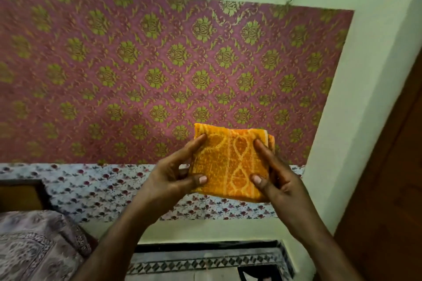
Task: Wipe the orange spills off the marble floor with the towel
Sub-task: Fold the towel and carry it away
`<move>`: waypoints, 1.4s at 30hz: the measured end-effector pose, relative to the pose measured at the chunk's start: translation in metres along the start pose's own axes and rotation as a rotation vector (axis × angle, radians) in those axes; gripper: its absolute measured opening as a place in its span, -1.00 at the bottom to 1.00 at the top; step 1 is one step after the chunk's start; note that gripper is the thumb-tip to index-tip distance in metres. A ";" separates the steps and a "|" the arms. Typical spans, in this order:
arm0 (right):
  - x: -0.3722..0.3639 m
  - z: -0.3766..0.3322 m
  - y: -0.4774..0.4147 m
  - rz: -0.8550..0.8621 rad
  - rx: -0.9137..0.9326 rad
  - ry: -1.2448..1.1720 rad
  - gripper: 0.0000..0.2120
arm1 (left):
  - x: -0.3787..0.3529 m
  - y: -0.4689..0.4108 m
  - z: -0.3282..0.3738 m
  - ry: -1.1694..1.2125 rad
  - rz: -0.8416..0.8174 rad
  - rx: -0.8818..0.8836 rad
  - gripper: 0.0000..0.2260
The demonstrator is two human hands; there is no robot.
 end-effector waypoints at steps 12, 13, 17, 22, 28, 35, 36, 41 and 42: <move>0.010 -0.114 0.109 -0.022 0.029 0.009 -0.35 | -0.044 0.142 0.055 -0.055 0.008 -0.040 -0.24; 0.011 -0.125 0.126 -0.032 0.032 0.008 -0.35 | -0.052 0.164 0.058 -0.071 0.017 -0.040 -0.24; 0.017 -0.149 0.178 -0.040 0.054 0.020 -0.34 | -0.079 0.224 0.064 -0.058 0.024 -0.038 -0.24; 0.018 -0.182 0.252 -0.068 0.056 0.022 -0.35 | -0.108 0.306 0.063 -0.030 0.041 -0.031 -0.27; 0.017 -0.240 0.308 -0.095 0.065 0.057 -0.34 | -0.123 0.385 0.088 -0.035 0.057 -0.058 -0.26; 0.002 -0.306 0.362 -0.182 0.020 -0.008 -0.23 | -0.120 0.457 0.116 -0.146 0.028 -0.128 -0.23; -0.001 -0.316 0.372 -0.218 0.018 -0.003 -0.21 | -0.117 0.469 0.119 -0.170 0.027 -0.133 -0.22; -0.027 -0.353 0.411 -0.253 0.018 -0.010 -0.18 | -0.098 0.525 0.131 -0.209 0.029 -0.162 -0.22; -0.032 -0.358 0.418 -0.252 0.023 -0.012 -0.19 | -0.096 0.535 0.132 -0.207 0.029 -0.168 -0.22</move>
Point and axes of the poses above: each hand's wrist, its own y-axis away from the middle knuckle, its own x-axis out of the back of the hand, z = x × y, the point moved 2 cm from there along -y, towards the middle knuckle, and after that the axes turned 9 degrees about x, right-handed, at the moved point
